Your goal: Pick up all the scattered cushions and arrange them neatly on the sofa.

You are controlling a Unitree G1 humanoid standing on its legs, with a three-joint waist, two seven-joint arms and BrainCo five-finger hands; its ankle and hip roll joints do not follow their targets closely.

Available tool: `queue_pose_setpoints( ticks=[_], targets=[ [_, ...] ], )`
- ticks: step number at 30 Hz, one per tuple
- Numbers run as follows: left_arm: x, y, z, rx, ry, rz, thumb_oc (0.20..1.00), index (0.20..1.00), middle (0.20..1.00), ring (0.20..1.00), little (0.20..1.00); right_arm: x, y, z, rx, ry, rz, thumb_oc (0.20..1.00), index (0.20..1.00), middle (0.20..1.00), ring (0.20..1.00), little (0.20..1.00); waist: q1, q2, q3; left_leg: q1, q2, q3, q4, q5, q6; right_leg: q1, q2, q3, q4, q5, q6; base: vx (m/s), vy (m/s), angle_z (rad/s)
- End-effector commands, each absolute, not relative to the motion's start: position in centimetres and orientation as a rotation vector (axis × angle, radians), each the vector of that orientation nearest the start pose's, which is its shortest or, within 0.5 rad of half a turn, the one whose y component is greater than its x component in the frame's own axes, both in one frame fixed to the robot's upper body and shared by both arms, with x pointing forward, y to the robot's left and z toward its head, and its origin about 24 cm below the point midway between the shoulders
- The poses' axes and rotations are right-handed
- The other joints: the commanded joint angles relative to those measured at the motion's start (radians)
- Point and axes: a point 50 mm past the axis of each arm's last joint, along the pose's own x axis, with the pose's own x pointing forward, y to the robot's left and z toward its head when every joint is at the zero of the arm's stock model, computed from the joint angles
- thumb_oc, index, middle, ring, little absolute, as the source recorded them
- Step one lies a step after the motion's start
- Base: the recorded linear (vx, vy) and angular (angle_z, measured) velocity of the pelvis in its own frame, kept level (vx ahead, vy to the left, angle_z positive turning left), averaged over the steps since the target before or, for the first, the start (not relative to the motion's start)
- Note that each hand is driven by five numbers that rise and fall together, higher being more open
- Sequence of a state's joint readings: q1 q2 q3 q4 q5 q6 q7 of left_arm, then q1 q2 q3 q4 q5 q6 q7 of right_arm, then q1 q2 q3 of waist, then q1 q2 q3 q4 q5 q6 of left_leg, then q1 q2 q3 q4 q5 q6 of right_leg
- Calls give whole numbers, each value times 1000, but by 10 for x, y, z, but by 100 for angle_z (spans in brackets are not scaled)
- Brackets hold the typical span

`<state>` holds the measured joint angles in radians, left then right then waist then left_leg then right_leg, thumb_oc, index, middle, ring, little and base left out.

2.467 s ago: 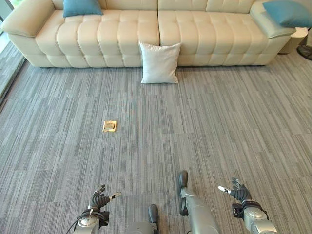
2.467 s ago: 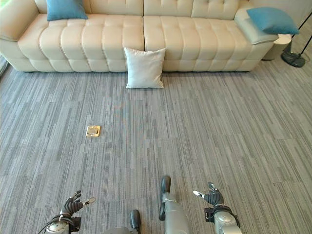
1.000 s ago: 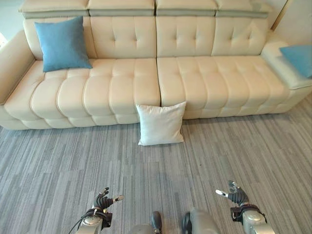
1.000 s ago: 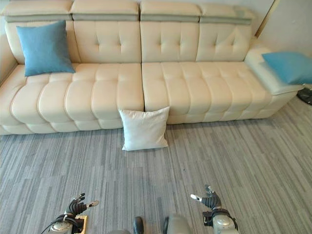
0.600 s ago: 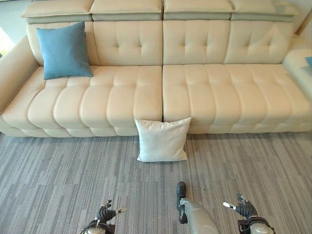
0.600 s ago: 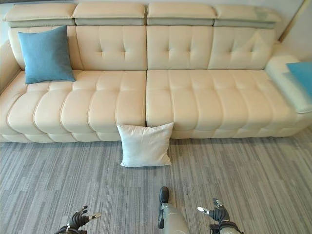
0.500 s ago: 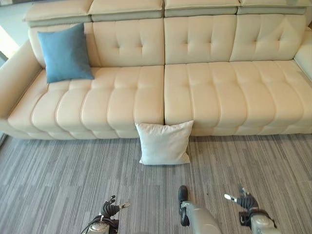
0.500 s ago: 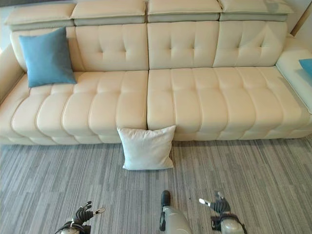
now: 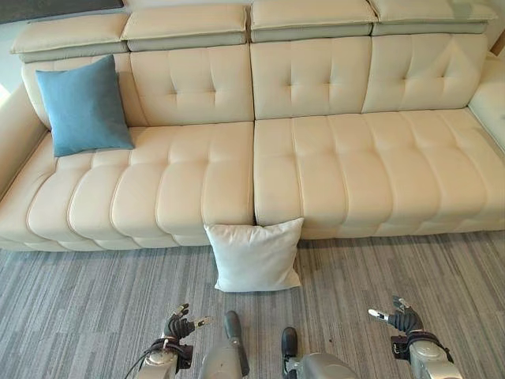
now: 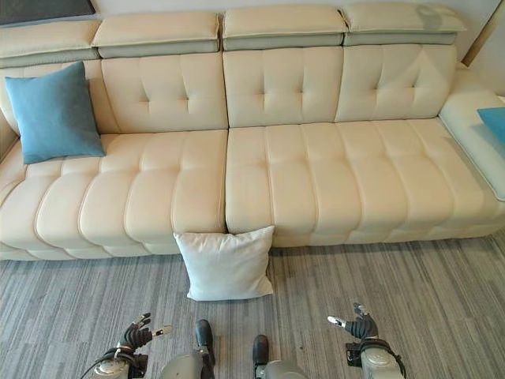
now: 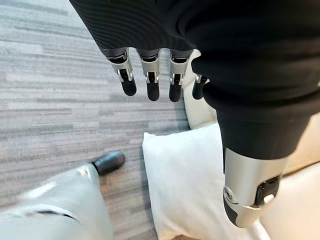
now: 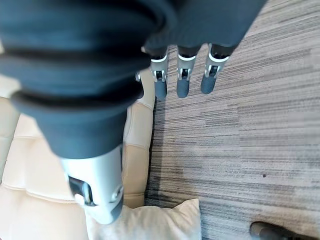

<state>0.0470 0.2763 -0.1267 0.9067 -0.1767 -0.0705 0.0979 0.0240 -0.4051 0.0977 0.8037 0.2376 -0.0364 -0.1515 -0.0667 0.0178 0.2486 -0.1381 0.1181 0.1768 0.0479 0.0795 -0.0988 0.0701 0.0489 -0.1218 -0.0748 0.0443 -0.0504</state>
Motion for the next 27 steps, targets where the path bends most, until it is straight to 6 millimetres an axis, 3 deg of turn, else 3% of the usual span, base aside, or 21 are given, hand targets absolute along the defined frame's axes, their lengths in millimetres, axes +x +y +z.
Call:
queue_pose_setpoints(
  ticks=[1, 4, 5, 6, 9, 15, 22, 25, 26, 27],
  targets=[
    [146, 253, -120, 243, 838, 188, 1000, 1000, 1000, 1000, 1000, 169, -286, -91, -259, 722, -319, 1000, 1000, 1000, 1000, 1000, 32, -38, -29, -70, -32, 10, 136, -51, 37, -18, -143, 41, 165, -147, 137, 207, 261, -14],
    [159, 259, -111, 263, 790, 188, 1000, 1000, 1000, 1000, 1000, 179, -272, -90, -237, 693, -273, 1000, 1000, 1000, 1000, 1000, 37, -55, -19, -49, -60, 24, 177, -131, 87, -73, -182, 72, 300, -152, 159, 146, 237, -25],
    [159, 259, -111, 263, 790, 188, 1000, 1000, 1000, 1000, 1000, 179, -272, -90, -237, 693, -273, 1000, 1000, 1000, 1000, 1000, 38, -54, -22, -51, -59, 25, 175, -128, 87, -77, -181, 73, 299, -150, 158, 92, 202, -34],
    [163, 264, -107, 272, 773, 204, 1000, 1000, 1000, 1000, 1000, 186, -267, -89, -233, 678, -256, 1000, 1000, 1000, 1000, 1000, 39, -58, -10, -32, -68, 40, 189, -160, 109, -134, -199, 79, 389, -113, 169, 87, 205, -25],
    [163, 269, -105, 278, 772, 219, 1000, 1000, 1000, 1000, 1000, 192, -259, -87, -227, 658, -229, 1000, 1000, 1000, 1000, 1000, 37, -58, 0, 16, -78, 60, 171, -178, 123, -193, -208, 58, 464, -73, 174, 125, 175, -29],
    [163, 270, -106, 291, 776, 216, 1000, 1000, 1000, 1000, 1000, 193, -264, -86, -251, 660, -227, 1000, 1000, 1000, 1000, 1000, 10, -61, 10, 82, -125, 36, 138, -208, 124, -246, -182, 2, 307, -68, 172, 186, 70, -12],
    [177, 276, -95, 305, 711, 223, 1000, 1000, 1000, 1000, 1000, 200, -272, -79, -339, 645, -220, 1000, 1000, 1000, 1000, 1000, 28, -78, 37, 21, -129, 18, 197, -229, 118, -269, -186, -16, 303, -57, 163, 20, -58, 32],
    [210, 284, -71, 324, 591, 263, 1000, 1000, 1000, 1000, 1000, 227, -271, -65, -411, 579, -196, 1000, 1000, 1000, 1000, 1000, 51, -95, 92, -137, -112, -10, 297, -235, 109, -371, -191, -19, 346, -67, 147, -170, -146, 15],
    [210, 284, -71, 324, 591, 263, 1000, 1000, 1000, 1000, 1000, 227, -271, -65, -411, 579, -196, 1000, 1000, 1000, 1000, 1000, 51, -95, 92, -137, -112, -10, 297, -235, 109, -371, -191, -19, 346, -67, 147, -67, -121, 17],
    [230, 285, -55, 339, 522, 269, 1000, 1000, 1000, 1000, 1000, 241, -271, -55, -432, 539, -196, 1000, 1000, 1000, 1000, 1000, 60, -91, 113, -199, -99, -26, 342, -264, 99, -428, -184, -17, 389, -97, 146, -64, -137, 24]
  ],
)
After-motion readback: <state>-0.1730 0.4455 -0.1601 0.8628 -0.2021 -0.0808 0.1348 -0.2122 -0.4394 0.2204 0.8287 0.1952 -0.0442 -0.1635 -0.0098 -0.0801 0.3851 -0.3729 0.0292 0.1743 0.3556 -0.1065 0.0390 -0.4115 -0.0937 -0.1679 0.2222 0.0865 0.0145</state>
